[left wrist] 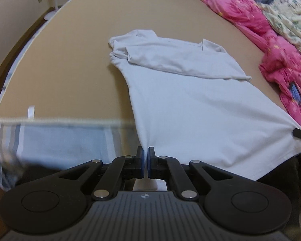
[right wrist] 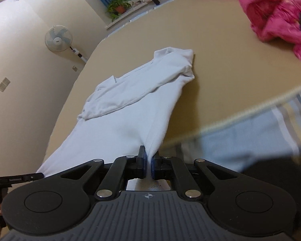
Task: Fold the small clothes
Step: 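Grasp the shirt hem with both grippers and fold it toward the collar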
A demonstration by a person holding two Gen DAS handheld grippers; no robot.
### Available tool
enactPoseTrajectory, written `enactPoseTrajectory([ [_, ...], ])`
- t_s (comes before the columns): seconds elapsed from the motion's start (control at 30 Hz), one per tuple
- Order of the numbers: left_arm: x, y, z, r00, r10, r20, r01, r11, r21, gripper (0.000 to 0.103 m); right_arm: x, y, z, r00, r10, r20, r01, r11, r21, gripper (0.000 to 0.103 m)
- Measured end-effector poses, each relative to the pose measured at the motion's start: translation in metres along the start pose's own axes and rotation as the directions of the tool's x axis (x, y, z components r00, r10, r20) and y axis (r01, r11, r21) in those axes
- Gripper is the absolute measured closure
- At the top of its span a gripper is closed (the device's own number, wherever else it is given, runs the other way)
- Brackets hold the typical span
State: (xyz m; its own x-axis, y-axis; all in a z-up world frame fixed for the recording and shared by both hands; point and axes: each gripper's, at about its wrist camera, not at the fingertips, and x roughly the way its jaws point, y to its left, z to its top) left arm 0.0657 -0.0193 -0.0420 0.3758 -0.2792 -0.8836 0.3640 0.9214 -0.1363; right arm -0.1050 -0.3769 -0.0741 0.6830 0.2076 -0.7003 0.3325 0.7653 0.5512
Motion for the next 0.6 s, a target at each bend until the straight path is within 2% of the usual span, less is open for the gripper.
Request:
enactPoseTrajectory([
  [0.07, -0.009, -0.001, -0.022, 1.000, 0.006, -0.025, -0.006, 1.000, -0.009, 0.100, -0.014, -0.006, -0.019, 0.999, -0.005, -0.033, 0.006, 0.999, 0.044, 0.098],
  [0.17, -0.002, 0.005, -0.039, 0.996, 0.004, -0.085, -0.009, 0.998, -0.065, 0.100, -0.009, -0.016, -0.033, 0.996, -0.035, -0.088, 0.046, 0.992, 0.121, 0.098],
  [0.3, 0.018, 0.021, -0.021, 0.990, 0.008, -0.137, -0.027, 0.991, -0.132, 0.100, 0.011, -0.023, -0.020, 0.987, -0.062, -0.151, 0.090, 0.979, 0.184, 0.098],
  [0.4, 0.019, 0.027, 0.023, 0.994, -0.004, -0.110, -0.013, 0.988, -0.151, 0.100, 0.022, -0.014, 0.015, 0.989, -0.046, -0.141, 0.073, 0.978, 0.193, 0.098],
  [0.47, 0.022, 0.029, 0.067, 0.997, -0.007, -0.072, -0.004, 0.989, -0.151, 0.100, 0.034, -0.007, 0.053, 0.992, -0.037, -0.120, 0.059, 0.982, 0.180, 0.098],
  [0.6, 0.059, 0.031, 0.187, 0.999, 0.046, -0.006, -0.046, 0.988, -0.149, 0.100, 0.087, 0.009, 0.149, 0.996, -0.056, -0.072, 0.068, 0.983, 0.172, 0.098],
])
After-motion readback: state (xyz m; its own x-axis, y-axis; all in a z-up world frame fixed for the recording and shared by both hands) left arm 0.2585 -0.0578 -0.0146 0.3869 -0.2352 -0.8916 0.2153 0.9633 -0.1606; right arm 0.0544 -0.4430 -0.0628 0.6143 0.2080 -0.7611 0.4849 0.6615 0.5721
